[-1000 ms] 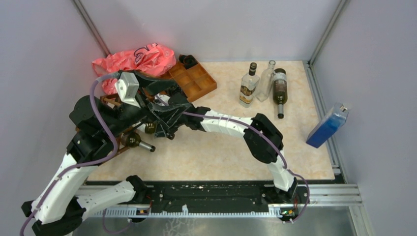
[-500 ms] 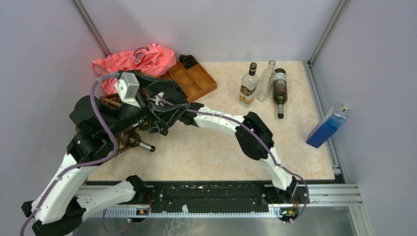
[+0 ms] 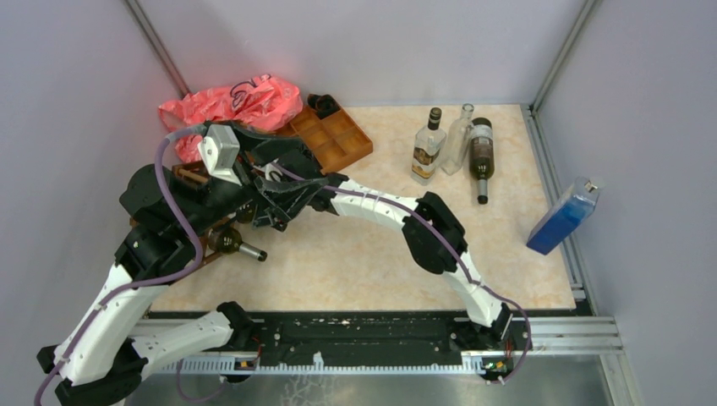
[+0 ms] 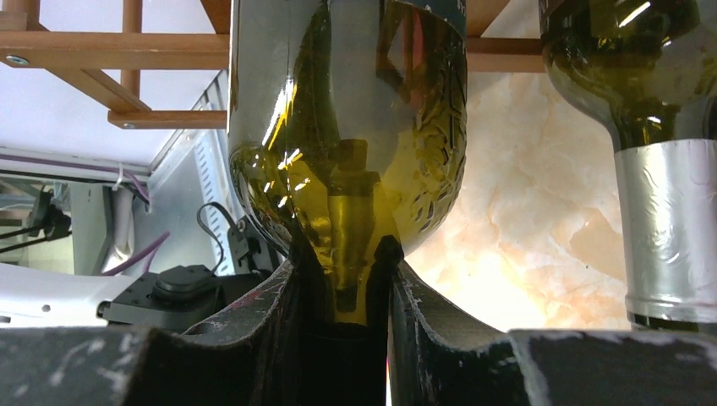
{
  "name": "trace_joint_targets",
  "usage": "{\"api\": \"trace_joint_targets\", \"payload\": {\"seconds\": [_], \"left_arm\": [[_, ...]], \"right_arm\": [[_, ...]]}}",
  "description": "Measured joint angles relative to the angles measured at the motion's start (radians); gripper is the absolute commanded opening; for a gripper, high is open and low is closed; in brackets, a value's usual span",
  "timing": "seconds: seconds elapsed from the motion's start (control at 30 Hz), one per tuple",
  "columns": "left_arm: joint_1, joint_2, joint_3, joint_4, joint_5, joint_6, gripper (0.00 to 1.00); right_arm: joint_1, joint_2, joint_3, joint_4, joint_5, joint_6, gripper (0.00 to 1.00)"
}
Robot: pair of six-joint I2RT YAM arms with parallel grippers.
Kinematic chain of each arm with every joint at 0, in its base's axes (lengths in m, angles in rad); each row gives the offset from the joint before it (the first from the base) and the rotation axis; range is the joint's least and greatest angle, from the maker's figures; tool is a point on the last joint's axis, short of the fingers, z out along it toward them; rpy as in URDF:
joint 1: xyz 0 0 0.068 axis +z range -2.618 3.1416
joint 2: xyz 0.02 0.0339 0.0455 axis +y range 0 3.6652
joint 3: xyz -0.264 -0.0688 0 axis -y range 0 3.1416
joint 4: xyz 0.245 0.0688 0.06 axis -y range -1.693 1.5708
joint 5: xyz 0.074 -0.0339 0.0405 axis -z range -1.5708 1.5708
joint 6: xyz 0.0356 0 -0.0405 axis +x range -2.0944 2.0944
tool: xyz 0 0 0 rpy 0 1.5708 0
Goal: Put the wine bottle on the wine rack
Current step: Place the wine bottle in the wine rack.
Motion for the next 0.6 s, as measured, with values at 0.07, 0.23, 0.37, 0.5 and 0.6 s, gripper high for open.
{"api": "trace_joint_targets", "payload": {"seconds": [0.07, 0.23, 0.37, 0.5, 0.6], "left_arm": [[0.0, 0.0, 0.0, 0.0, 0.0, 0.0, 0.99], [0.0, 0.0, 0.0, 0.0, 0.0, 0.0, 0.99], [0.0, 0.0, 0.0, 0.0, 0.0, 0.0, 0.99], [0.0, 0.0, 0.0, 0.0, 0.005, 0.0, 0.99], [0.0, 0.0, 0.0, 0.0, 0.008, 0.0, 0.99]], "right_arm": [[-0.002, 0.015, 0.016, 0.002, -0.009, 0.005, 0.04], [-0.004, 0.042, 0.043, 0.007, -0.031, 0.016, 0.05], [-0.004, 0.049, 0.053, 0.005, -0.037, 0.023, 0.09], [-0.005, 0.056, 0.065, 0.006, -0.035, 0.034, 0.14], [-0.005, 0.06, 0.074, 0.003, -0.036, 0.043, 0.17]]}}
